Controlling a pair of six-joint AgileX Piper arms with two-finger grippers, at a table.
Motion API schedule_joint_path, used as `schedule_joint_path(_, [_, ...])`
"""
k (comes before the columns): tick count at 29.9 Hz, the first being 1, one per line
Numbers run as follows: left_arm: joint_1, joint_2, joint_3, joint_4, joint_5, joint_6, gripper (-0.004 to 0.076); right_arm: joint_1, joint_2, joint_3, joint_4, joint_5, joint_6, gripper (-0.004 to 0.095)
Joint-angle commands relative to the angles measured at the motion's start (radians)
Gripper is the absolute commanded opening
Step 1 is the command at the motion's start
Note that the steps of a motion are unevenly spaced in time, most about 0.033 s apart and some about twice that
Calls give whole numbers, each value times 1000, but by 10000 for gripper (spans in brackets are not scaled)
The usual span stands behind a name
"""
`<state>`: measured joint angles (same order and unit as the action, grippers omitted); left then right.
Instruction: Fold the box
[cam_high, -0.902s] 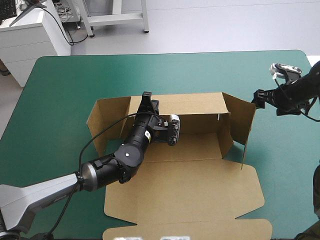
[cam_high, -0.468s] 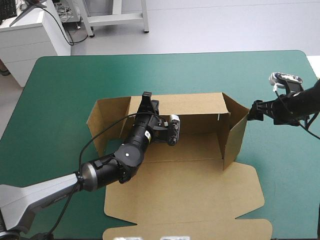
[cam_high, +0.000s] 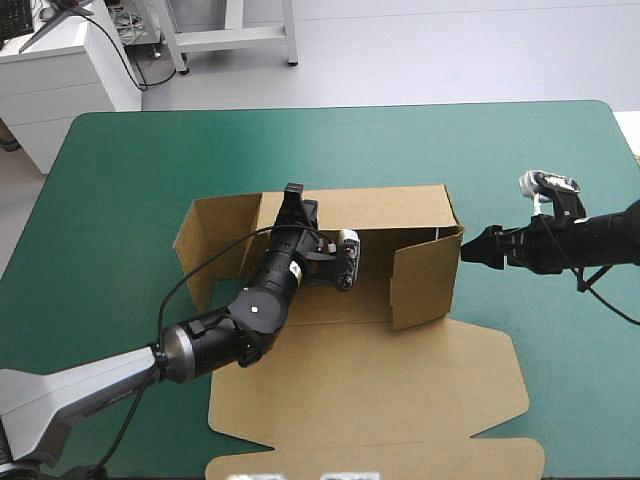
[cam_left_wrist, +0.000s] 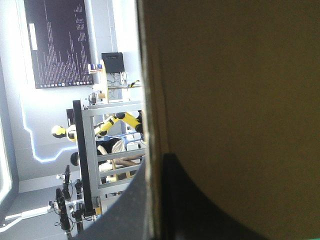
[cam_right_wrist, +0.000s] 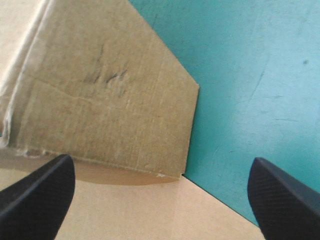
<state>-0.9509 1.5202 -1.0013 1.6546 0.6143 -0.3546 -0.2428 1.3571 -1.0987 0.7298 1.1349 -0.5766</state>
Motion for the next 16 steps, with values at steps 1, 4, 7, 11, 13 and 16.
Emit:
schedule_joint_path(1, [-6,-40,-23,51,33,0,-8,-3,-48,16,106,-6,-79,864])
schedule_joint_path(4, [-6,-40,-23,51,33,0,-8,-3,-72,65,133,-11,-123,864])
schedule_joint_path(7, [-6,-40,-23,51,33,0,-8,-3,-100,125,157,-67,-163,864])
schedule_joint_path(11, [-6,-40,-23,51,33,0,-8,-2,-119,191,215,-142,-286,864])
schedule_joint_path(13, [-6,-40,-23,51,33,0,-8,12,-119,214,257,-163,-375,864])
schedule_joint_path(16, [-6,-40,-23,51,33,0,-8,59,-119,233,257,-264,-437,864])
